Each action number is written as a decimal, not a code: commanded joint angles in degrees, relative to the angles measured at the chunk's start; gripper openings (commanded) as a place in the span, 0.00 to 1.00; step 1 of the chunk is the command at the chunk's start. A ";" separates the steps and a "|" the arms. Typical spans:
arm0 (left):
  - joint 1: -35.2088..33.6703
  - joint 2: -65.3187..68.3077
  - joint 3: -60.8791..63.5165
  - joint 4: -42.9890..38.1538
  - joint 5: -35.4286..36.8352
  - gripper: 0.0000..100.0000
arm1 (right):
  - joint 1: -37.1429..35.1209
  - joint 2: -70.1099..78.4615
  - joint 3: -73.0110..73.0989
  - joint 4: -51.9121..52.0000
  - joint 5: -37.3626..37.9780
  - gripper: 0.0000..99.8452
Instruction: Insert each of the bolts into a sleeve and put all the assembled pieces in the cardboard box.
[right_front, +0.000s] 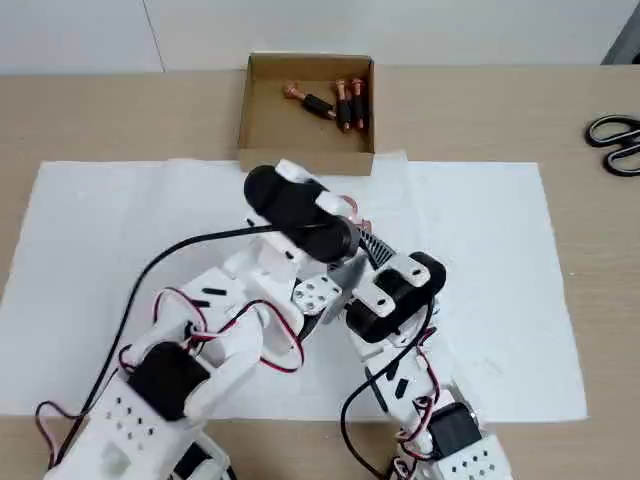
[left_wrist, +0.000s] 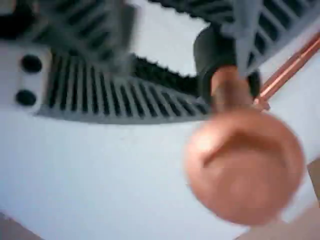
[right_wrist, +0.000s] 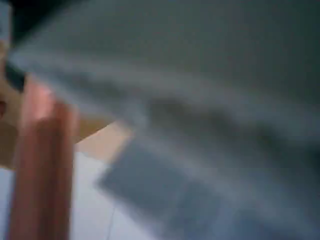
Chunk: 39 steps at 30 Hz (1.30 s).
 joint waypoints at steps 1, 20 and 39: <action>-0.09 -0.26 -0.57 1.67 0.00 0.24 | 0.31 -0.22 0.09 -1.27 0.35 0.00; -14.51 -0.97 -20.18 1.58 -0.18 0.24 | 0.31 -0.22 0.09 -1.27 0.35 0.00; -21.80 -40.88 21.85 -12.40 0.09 0.01 | 17.36 3.30 -27.69 15.78 -9.49 0.00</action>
